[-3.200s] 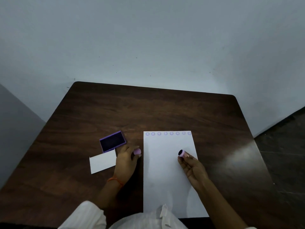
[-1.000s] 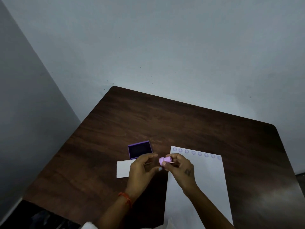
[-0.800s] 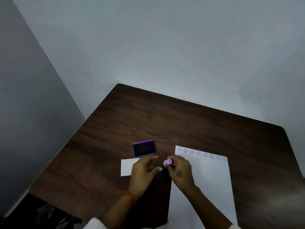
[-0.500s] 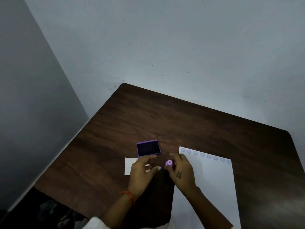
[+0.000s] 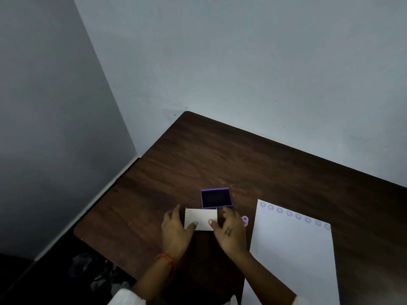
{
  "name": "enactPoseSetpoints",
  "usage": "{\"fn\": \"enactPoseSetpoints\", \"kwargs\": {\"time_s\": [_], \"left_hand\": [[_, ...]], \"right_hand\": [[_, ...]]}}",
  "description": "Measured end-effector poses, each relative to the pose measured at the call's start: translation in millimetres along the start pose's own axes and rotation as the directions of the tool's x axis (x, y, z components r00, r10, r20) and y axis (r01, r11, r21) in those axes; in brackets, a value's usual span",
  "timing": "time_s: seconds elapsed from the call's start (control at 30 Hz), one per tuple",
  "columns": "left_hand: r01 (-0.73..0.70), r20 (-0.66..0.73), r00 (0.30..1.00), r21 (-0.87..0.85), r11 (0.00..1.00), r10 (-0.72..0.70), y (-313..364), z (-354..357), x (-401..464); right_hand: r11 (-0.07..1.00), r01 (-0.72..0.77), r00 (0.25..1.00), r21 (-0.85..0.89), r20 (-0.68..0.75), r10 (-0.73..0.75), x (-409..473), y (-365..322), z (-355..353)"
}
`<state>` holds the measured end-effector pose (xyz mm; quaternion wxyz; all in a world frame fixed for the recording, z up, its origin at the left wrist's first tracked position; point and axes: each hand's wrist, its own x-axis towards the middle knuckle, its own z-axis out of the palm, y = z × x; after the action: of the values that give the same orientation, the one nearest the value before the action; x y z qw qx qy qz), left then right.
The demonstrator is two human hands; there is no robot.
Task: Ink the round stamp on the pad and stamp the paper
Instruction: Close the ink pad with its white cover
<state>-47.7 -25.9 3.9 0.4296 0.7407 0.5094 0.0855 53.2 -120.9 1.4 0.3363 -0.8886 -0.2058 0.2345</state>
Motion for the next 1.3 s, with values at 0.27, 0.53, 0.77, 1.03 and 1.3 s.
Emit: {"fn": "enactPoseSetpoints", "kwargs": {"time_s": [0.27, 0.53, 0.77, 1.03, 1.3], "left_hand": [[0.001, 0.049, 0.999, 0.057, 0.998, -0.004, -2, 9, -2], [0.029, 0.015, 0.999, 0.020, 0.999, -0.029, 6, 9, -6], [-0.048, -0.033, 0.998, -0.051, 0.998, 0.046, 40, 4, 3], [-0.012, 0.047, 0.999, -0.069, 0.998, 0.015, 63, 20, 17], [0.124, 0.101, 0.988, -0.065, 0.990, -0.117, 56, 41, 22]], "right_hand": [[0.998, -0.024, 0.999, -0.053, 0.038, 0.026, 2, -4, 10], [1.000, -0.022, 0.999, 0.007, 0.034, 0.022, 1, -7, 7], [0.999, 0.026, 0.990, 0.022, -0.141, -0.023, 19, -16, -21], [1.000, -0.009, 0.986, -0.019, -0.164, 0.006, 46, -13, -38], [0.994, -0.100, 0.993, -0.036, -0.061, 0.098, 56, 0, -31]]}}
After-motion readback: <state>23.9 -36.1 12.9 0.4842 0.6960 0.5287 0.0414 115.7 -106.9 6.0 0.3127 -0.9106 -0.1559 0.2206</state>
